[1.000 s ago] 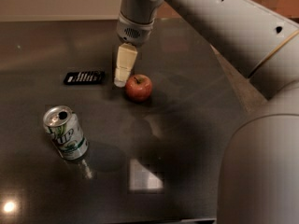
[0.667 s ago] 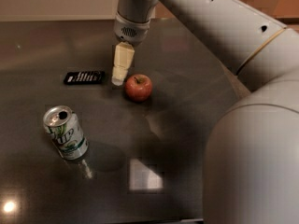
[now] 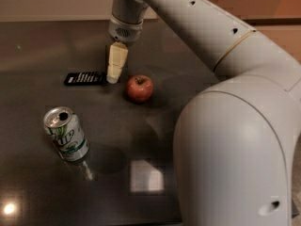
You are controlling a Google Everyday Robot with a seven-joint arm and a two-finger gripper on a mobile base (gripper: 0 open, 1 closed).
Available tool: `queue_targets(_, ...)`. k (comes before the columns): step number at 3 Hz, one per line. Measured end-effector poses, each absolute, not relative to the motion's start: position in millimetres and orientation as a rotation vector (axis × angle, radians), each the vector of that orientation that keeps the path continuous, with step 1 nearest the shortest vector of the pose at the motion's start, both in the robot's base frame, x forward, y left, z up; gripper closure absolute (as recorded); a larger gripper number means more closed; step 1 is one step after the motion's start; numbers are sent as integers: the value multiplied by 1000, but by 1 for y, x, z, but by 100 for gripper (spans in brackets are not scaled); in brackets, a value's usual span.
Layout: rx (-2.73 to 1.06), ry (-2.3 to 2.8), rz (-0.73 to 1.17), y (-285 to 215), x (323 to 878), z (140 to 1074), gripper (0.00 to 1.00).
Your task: Pick rxbar chocolate
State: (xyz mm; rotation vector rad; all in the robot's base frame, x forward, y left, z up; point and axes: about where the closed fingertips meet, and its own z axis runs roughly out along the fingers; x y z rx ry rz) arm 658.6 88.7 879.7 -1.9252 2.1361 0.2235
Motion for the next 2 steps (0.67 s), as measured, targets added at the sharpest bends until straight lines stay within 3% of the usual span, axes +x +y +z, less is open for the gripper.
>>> queue_targets(2,-1984,2086,232,125,669,866,0)
